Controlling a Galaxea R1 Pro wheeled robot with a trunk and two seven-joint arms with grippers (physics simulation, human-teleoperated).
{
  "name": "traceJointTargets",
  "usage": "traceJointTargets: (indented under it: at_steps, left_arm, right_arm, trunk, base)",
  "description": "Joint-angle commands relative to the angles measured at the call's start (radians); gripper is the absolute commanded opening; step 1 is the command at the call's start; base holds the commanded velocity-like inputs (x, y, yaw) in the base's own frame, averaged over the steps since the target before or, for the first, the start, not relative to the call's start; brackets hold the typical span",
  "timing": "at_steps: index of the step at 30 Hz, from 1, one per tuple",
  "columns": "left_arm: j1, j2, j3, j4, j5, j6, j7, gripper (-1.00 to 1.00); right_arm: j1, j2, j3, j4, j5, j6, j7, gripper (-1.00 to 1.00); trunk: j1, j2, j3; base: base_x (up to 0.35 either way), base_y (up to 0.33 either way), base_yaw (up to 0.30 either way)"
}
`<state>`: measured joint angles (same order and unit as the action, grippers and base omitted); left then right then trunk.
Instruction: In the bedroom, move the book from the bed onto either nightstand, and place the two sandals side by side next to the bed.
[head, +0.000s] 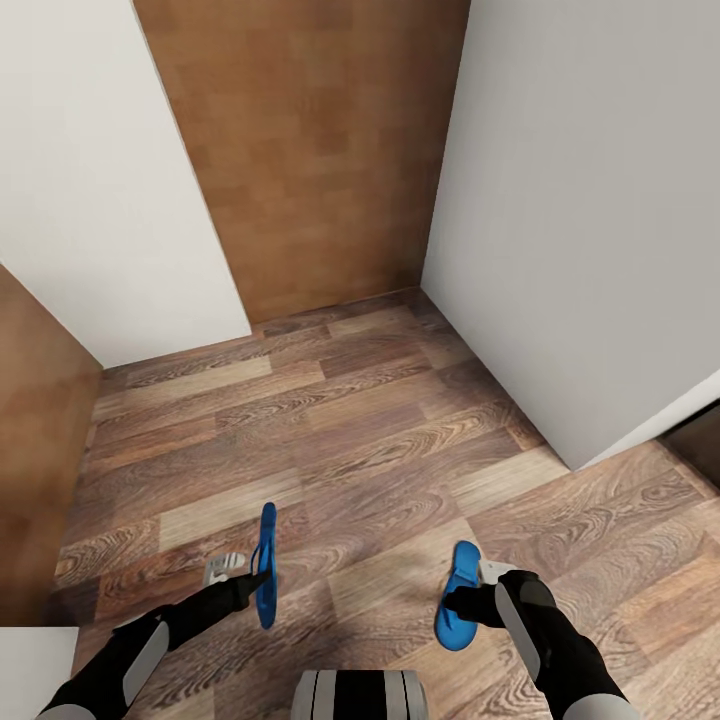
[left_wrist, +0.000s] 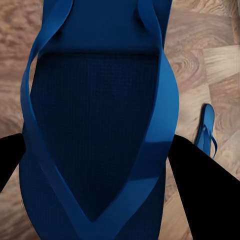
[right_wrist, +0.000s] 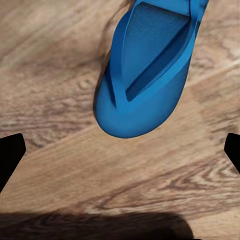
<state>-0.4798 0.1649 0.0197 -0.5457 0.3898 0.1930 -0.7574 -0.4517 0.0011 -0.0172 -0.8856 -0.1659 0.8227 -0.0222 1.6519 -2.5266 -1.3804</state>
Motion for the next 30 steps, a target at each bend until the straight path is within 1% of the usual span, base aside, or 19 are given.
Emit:
traceJointTargets:
  at_steps: [1,3,6,11,19,24,26,27,30]
  left_arm:
    - [0.0,-0.005,0.002,0.0,0.007,0.009,-0.003,-1.0]
    - [0.0,-0.012,0.004,0.0,0.006,0.008,-0.003,-1.0]
    - [0.0,-0.015,0.007,0.001,0.006,0.007,-0.002,-1.0]
    - [0.0,-0.016,0.007,0.001,0.006,0.007,-0.002,-1.0]
    - [0.0,-0.016,0.008,0.0,0.007,0.007,-0.002,-1.0]
    - [0.0,-0.016,0.028,0.0,0.007,0.008,-0.003,-1.0]
    - [0.0,-0.016,0.042,0.0,0.007,0.008,-0.004,-1.0]
    - [0.0,-0.015,0.056,0.0,0.007,0.008,-0.004,-1.0]
    - [0.0,-0.015,0.066,-0.001,0.007,0.008,-0.006,-1.0]
  right_arm:
    - [0.0,0.0,-0.001,-0.001,-0.006,0.004,-0.002,1.0]
    - [0.0,-0.001,-0.002,-0.001,-0.006,0.004,-0.002,1.0]
    - [0.0,-0.001,-0.003,-0.002,-0.006,0.004,-0.002,1.0]
    - [0.0,-0.001,-0.003,-0.002,-0.006,0.004,-0.002,1.0]
    - [0.0,-0.002,-0.003,-0.003,-0.006,0.004,-0.002,1.0]
    - [0.0,-0.001,-0.003,-0.003,-0.006,0.004,-0.002,1.0]
    - [-0.001,-0.001,-0.003,-0.003,-0.006,0.004,-0.002,1.0]
    - [0.0,-0.001,-0.003,-0.003,-0.006,0.004,-0.002,1.0]
    - [0.0,-0.001,-0.002,-0.003,-0.006,0.003,-0.002,1.0]
  trunk:
    - [0.0,0.0,-0.001]
    - [0.0,0.0,-0.001]
    - [0.0,0.0,-0.001]
    - [0.0,0.0,-0.001]
    - [0.0,0.0,-0.001]
    - [0.0,0.0,-0.001]
    - [0.0,0.0,-0.001]
    - [0.0,0.0,-0.001]
    - [0.0,0.0,-0.001]
  base:
    - [0.0,0.001,0.0]
    - [0.0,0.0,0.0]
    - [0.058,0.0,0.0]
    - [0.199,0.0,0.0]
    - [0.034,0.0,0.0]
    - [0.003,0.0,0.0]
    - [0.001,0.0,0.0]
    - [0.0,0.0,0.0]
    - [0.0,0.0,0.0]
